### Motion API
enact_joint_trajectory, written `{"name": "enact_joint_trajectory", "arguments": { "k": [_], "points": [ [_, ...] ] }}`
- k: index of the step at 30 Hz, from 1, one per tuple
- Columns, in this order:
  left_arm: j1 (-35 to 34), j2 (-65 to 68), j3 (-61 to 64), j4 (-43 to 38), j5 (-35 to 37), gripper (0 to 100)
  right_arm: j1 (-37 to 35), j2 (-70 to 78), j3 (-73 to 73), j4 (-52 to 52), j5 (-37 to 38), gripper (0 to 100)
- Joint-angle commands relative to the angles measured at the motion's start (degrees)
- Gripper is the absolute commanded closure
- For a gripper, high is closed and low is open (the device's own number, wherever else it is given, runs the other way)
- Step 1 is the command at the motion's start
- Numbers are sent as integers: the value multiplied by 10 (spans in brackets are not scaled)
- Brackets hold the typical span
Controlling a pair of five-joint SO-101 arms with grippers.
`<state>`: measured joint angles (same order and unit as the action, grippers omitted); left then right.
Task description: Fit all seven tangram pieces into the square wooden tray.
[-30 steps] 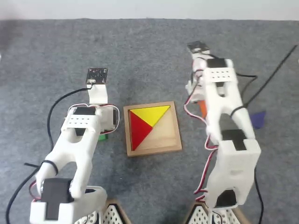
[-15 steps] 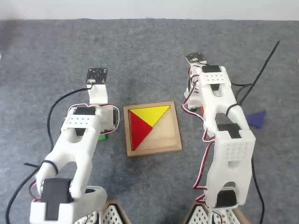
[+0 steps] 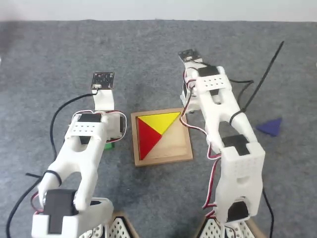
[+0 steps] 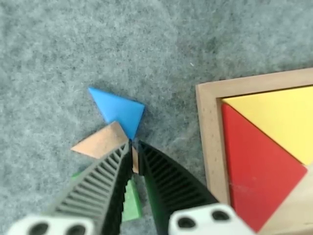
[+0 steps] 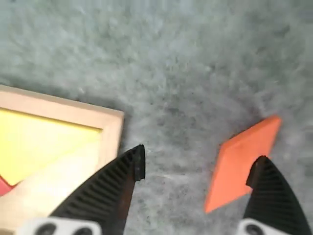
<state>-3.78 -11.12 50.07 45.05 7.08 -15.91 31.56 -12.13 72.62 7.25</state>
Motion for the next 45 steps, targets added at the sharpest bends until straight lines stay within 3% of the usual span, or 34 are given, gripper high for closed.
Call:
{"name": "enact_joint_trajectory", "arguments": {
  "k": [1,14,21,32,45],
  "points": [
    [0,-4,-5,4,-8,977,14,13,-4,0,-3,656],
    [0,-4,-6,4,-8,977,117,45,-4,-1,18,656],
    [0,-4,-6,4,-8,977,108,42,-4,1,18,656],
    [0,-4,-6,4,-8,977,156,46,-5,0,-16,877],
    [0,-4,-5,3,-8,977,143,-44,-5,53,-30,902]
  ]
}}
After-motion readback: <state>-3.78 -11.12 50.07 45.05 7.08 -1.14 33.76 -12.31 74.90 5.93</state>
